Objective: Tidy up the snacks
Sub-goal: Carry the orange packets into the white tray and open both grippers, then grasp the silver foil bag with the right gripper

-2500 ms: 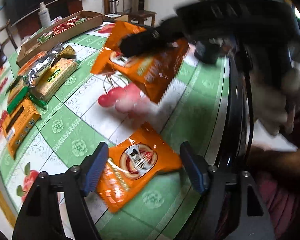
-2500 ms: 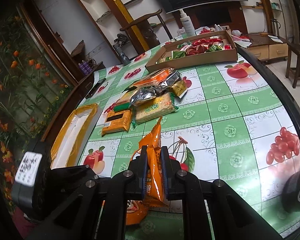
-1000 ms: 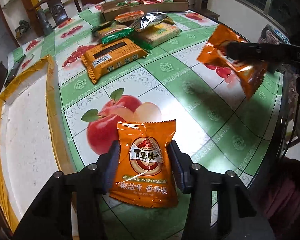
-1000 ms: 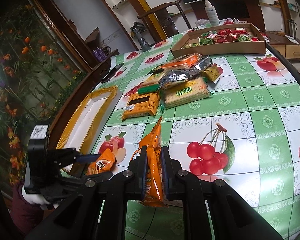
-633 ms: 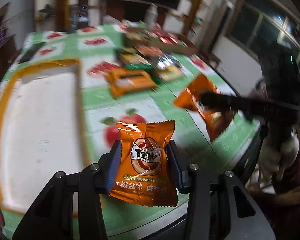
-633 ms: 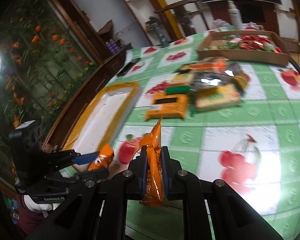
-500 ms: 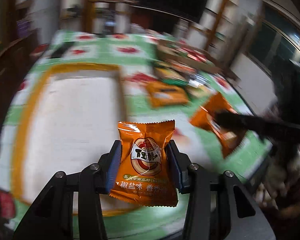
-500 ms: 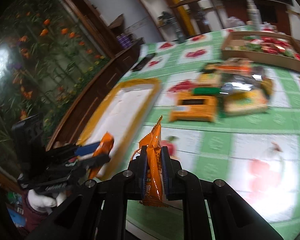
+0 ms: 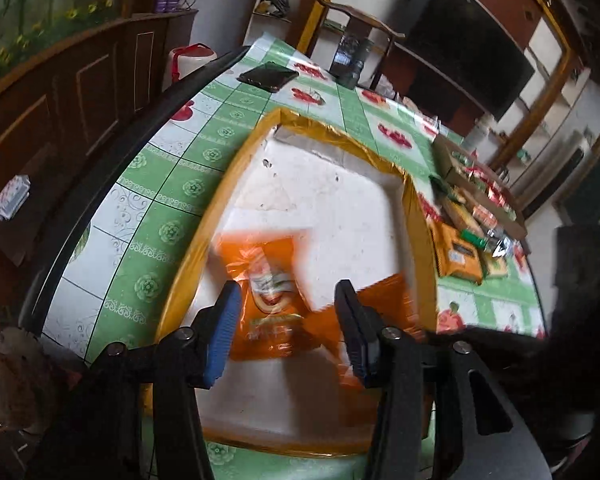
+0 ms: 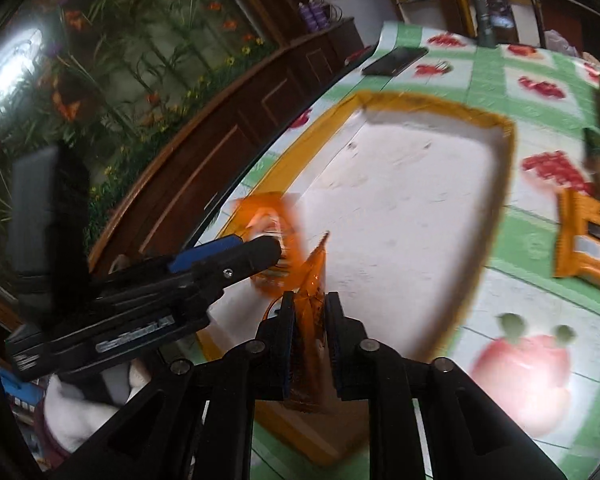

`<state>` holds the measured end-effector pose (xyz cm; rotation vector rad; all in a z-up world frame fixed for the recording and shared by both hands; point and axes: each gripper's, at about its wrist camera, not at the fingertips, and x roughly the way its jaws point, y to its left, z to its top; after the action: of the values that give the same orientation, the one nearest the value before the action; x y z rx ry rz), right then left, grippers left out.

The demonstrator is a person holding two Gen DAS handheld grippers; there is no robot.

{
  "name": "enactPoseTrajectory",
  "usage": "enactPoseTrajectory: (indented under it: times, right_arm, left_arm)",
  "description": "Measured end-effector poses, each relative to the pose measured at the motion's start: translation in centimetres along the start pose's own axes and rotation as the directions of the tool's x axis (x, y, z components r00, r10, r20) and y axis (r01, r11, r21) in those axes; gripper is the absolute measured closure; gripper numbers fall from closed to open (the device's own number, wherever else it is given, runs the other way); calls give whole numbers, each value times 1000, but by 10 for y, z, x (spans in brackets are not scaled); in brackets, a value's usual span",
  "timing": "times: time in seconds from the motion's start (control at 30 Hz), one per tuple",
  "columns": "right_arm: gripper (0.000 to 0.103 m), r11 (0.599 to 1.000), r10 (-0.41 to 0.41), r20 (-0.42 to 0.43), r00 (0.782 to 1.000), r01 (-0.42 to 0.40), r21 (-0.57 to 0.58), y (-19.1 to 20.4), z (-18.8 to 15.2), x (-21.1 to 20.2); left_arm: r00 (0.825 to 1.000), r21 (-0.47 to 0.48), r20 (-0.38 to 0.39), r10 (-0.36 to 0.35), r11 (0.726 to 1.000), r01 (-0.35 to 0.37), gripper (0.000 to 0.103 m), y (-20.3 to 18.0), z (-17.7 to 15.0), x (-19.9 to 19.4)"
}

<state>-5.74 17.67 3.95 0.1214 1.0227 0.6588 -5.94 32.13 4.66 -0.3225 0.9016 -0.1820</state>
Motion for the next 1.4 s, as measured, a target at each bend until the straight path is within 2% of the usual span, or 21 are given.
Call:
enactPoseTrajectory:
  times: [0.1, 0.13, 0.17, 0.27, 0.33, 0.37, 0.4, 0.43, 0.5, 0.53, 0.6, 0.67, 0.77, 0.9, 0.97, 1.0, 1.03, 1.1, 1.2, 1.3, 1.4]
  right_arm:
    - [81, 1000, 0, -10, 1000, 0, 1, -1, 0, 9]
    - [78, 1000, -12, -1, 1000, 12, -2, -2, -1, 6]
    - [77, 1000, -15, 7, 1000, 15, -3, -6, -2, 2]
    - [73, 1000, -31, 45, 999, 31, 0, -16, -3, -24]
    - [66, 995, -98, 113, 989, 99, -7, -31, -7, -55]
    - [57, 988, -150, 149, 977, 153, -7, -41, -8, -70]
    - [51, 979, -202, 187, 961, 206, 1, -53, -10, -85]
    - [40, 970, -241, 217, 946, 243, 16, -65, -12, -98]
    - [38, 943, -334, 240, 911, 322, 87, -98, -15, -121]
    - [38, 923, -380, 218, 899, 354, 151, -124, -16, -132]
    - [40, 905, -402, 203, 893, 354, 234, -157, -19, -147]
    - [40, 871, -448, 195, 872, 377, 315, -189, -22, -160]
    - [41, 841, -482, 207, 851, 384, 382, -216, -15, -166]
    - [42, 827, -511, 214, 833, 407, 388, -236, 16, -161]
    - [46, 820, -527, 198, 827, 434, 374, -244, 33, -150]
    - [47, 804, -556, 172, 813, 473, 361, -248, 40, -141]
    - [48, 795, -568, 145, 810, 495, 351, -252, 43, -134]
    - [58, 799, -558, 92, 824, 505, 327, -256, 38, -120]
    - [62, 824, -533, 67, 844, 499, 269, -247, 21, -116]
    - [63, 873, -442, 25, 897, 423, 242, -236, -4, -123]
    - [60, 886, -420, 45, 907, 398, 239, -230, -22, -142]
  left_arm:
    - [999, -12, 36, -28, 1000, 29, 51, 1, 1, -10]
    - [998, -12, 52, -30, 999, 30, 47, 0, 0, -14]
    - [997, -15, 68, -29, 999, 30, 43, -2, -1, -19]
    - [990, -17, 131, -58, 998, 61, 43, -12, -6, -36]
    - [972, -4, 198, -130, 991, 134, 40, -20, -12, -48]
    - [953, 6, 236, -189, 981, 193, 34, -25, -17, -54]
    - [936, 7, 260, -237, 970, 243, 31, -28, -21, -58]
    - [924, 0, 269, -270, 960, 281, 31, -31, -23, -59]
    - [899, -19, 256, -354, 928, 371, 31, -38, -29, -56]
    - [898, -21, 236, -371, 922, 386, 31, -43, -31, -52]
    - [906, -13, 200, -374, 923, 384, 31, -53, -35, -45]
    - [915, 3, 164, -368, 928, 372, 31, -63, -38, -39]
    - [926, 21, 127, -355, 935, 355, 31, -72, -41, -30]
    - [928, -4, 87, -362, 931, 364, 31, -75, -49, -25]
    - [931, -6, 75, -357, 933, 359, 31, -77, -52, -24]
    - [932, -4, 72, -356, 934, 357, 31, -78, -53, -23]
    - [932, -2, 69, -355, 934, 356, 31, -80, -54, -24]
    - [933, 3, 66, -353, 935, 354, 31, -82, -55, -24]
    - [933, 10, 50, -356, 935, 356, 31, -86, -57, -20]
    - [929, 16, 29, -368, 930, 368, 31, -92, -60, -15]
    - [926, 23, 13, -377, 926, 376, 31, -99, -63, -13]
